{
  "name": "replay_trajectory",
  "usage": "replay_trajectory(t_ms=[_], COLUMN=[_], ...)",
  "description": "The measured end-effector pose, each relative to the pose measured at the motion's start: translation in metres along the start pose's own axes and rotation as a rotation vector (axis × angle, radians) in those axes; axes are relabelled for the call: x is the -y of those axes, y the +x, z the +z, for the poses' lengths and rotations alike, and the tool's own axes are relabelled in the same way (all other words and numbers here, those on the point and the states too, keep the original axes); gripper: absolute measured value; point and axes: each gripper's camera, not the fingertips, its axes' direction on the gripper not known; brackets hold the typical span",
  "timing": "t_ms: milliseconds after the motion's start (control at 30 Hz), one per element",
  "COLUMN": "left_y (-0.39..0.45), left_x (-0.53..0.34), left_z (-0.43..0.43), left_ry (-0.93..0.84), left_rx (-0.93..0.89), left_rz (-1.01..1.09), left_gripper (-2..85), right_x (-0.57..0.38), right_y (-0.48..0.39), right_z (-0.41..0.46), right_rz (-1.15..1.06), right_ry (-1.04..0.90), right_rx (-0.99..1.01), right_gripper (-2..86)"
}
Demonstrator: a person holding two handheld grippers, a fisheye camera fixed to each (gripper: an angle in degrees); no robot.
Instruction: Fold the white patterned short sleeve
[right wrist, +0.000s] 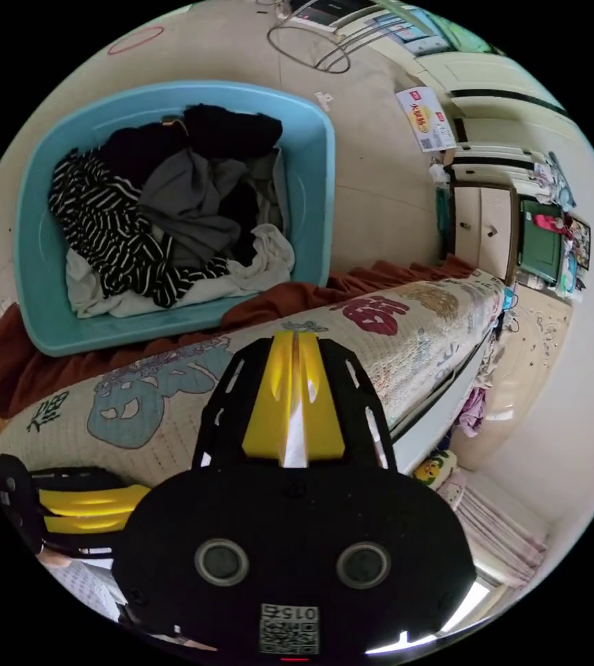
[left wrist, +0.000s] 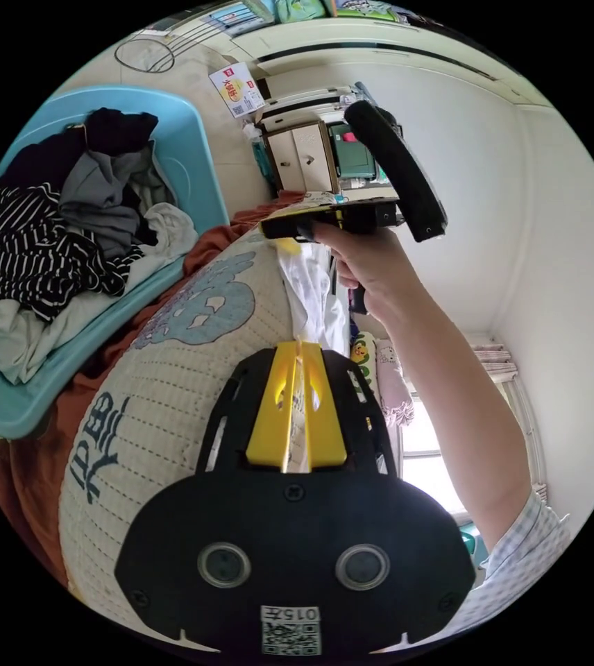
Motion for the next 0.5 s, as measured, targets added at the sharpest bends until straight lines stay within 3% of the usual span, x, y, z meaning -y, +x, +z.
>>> replay_trajectory(t_ms=[167,267,367,500], left_y=[0.012,0.041,0.086,0.141], left_x=[-0.018,-0.032,-0.051,-0.092], left_z=[0.006,0.003,0.013,0.049], left_ry=[0.038,0.120,0.120,-0.020], left_rx=[0.039,0.081,0.106,0.102], left_rz=[0.032,0.176,0.428,0.777], left_gripper=[-0.5,-0.5,-0.4,0.0], right_x=[-0.089,-0.185,-0.300,-0.447], right_y=[0.085,0.146,0.183,0.183], right_z=[-0.020,-0.022,-0.005,0.055], right_rz=[0.227,0.391,0.546,0.718], right_ry=[0.187,0.320,0.439,0.462], right_rx=[0.180,0.297,0.419,0.453], right_gripper=[-0.9,-1.0,-1.0,-1.0])
